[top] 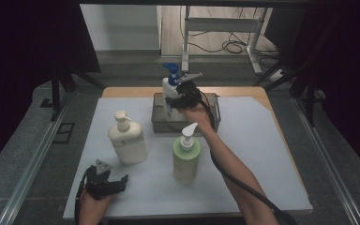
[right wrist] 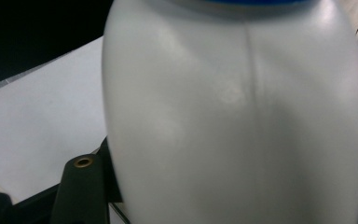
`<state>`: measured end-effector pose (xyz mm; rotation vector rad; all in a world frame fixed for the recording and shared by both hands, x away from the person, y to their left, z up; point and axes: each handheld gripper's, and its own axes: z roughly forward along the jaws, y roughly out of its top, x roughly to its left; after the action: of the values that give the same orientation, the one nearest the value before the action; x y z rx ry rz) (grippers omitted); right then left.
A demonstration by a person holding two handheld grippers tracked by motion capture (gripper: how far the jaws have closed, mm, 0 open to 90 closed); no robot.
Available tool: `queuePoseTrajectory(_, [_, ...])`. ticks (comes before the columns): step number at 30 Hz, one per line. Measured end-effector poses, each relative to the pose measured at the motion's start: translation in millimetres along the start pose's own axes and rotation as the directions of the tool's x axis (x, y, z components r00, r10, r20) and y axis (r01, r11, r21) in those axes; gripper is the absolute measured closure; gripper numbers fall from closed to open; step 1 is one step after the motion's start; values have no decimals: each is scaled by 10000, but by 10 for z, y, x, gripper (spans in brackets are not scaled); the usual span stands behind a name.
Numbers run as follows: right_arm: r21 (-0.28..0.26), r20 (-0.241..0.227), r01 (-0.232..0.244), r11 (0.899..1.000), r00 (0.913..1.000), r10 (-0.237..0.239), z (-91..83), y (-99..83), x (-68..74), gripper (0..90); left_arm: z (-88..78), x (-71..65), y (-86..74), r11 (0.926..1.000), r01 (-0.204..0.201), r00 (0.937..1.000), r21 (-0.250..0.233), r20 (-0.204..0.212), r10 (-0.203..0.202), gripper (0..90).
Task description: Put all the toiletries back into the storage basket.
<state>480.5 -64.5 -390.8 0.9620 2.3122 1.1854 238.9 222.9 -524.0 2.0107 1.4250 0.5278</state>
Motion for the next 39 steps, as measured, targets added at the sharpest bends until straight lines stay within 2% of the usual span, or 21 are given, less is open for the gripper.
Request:
queuePoseTrajectory(15, [344, 11, -7, 9994, 10000, 7, 90, -115, 19, 378, 0, 1, 0, 10000, -3, 10000, 3, 3, 3, 118])
queuePoseTrajectory(27, [298, -2, -236, 9993, 9997, 236, 115, -115, -3, 371, -1, 0, 0, 10000, -6, 10000, 13, -4, 6, 118])
queuePoseTrajectory(39, [266, -156, -185, 9995, 9997, 189, 107, -113, -22, 359, 0, 0, 0, 10000, -1, 10000, -1, -2, 1, 118])
